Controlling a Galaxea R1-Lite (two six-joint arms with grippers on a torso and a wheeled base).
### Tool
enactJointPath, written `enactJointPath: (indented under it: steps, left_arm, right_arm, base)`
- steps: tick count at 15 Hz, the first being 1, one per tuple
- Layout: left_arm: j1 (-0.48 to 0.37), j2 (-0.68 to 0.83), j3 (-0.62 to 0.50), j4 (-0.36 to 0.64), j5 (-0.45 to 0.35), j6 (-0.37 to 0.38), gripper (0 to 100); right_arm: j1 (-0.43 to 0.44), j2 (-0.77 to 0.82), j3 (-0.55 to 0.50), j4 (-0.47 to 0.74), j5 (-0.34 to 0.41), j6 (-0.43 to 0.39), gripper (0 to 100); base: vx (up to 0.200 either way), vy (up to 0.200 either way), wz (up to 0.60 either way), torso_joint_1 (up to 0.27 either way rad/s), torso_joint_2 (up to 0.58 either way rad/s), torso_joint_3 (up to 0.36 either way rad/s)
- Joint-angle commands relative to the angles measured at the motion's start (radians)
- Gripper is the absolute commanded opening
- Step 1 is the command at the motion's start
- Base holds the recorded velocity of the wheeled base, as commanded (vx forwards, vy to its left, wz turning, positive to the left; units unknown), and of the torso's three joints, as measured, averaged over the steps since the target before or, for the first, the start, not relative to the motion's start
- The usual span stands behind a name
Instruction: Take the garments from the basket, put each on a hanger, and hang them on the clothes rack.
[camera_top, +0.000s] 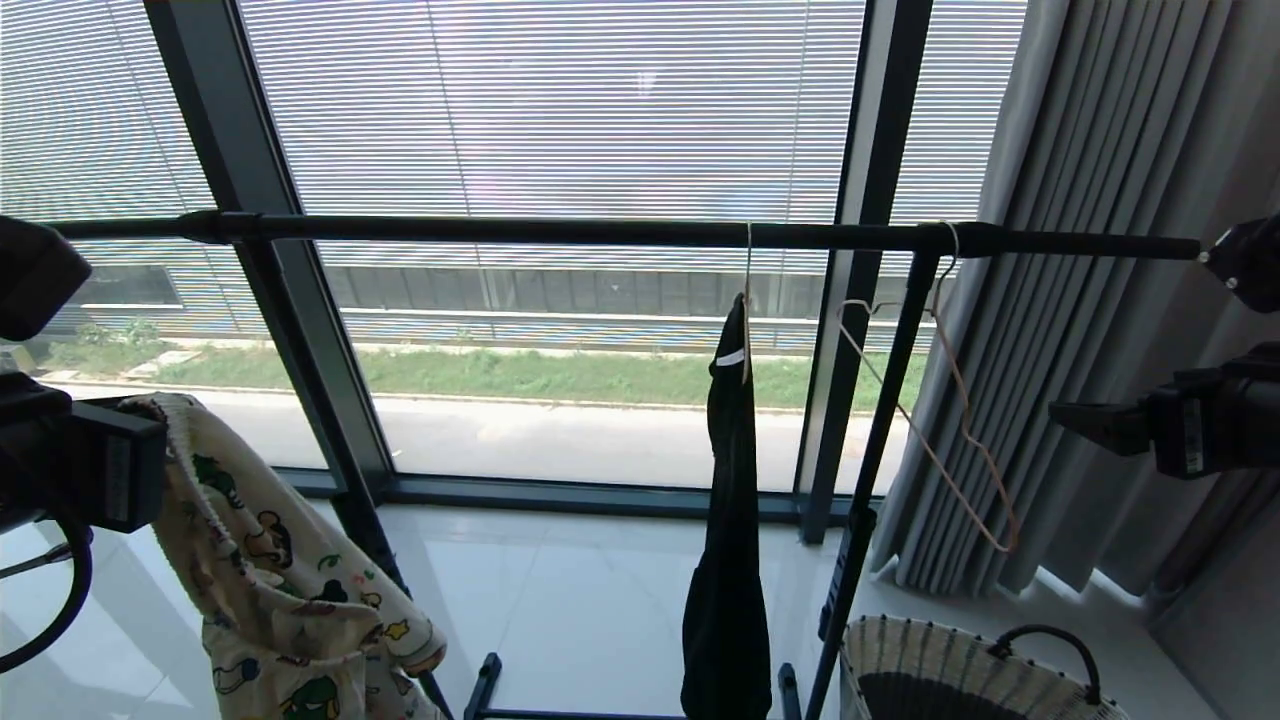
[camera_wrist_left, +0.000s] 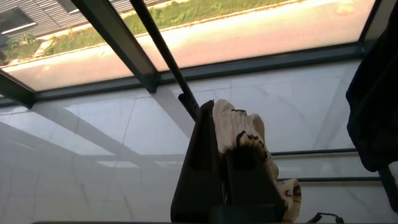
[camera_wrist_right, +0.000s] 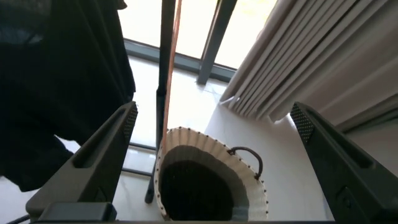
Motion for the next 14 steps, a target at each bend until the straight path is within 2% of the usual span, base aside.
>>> enactJointPath:
  steps: [1,3,6,9,14]
  left_arm:
    - [0.000,0.002,0.000,0.000,0.000,0.000,0]
    - [-0.008,-0.001,0.000,-0.020,0.000,-0.002,0]
    - [-0.039,-0.007,0.003,-0.063,-0.001,-0.003,0]
    - [-0.048,-0.024,0.024,-0.063,-0.003,-0.002,0]
    - [-0.048,-0.032,0.037,-0.063,-0.003,0.000,0]
  right_arm:
    - [0.011,0.094,0.003,-0.040,-0.005,0.039,100]
    - [0.009,0.160,0.012,-0.106,-0.008,0.067,100]
    - [0.003,0.226,0.044,-0.128,-0.006,0.076,100]
    - [0.002,0.309,0.064,-0.241,-0.005,0.081,100]
    - [-0.014,0.421,0.057,-0.330,-0.002,0.081,100]
  base:
    - [0.200,0.000,0.00,0.007,0.01,-0.002]
    - [0.000,0.000,0.00,0.000,0.00,0.000]
    - [0.000,0.000,0.00,0.000,0.00,0.000]
    - [0.000,0.000,0.00,0.000,0.00,0.000]
    - [0.000,0.000,0.00,0.000,0.00,0.000]
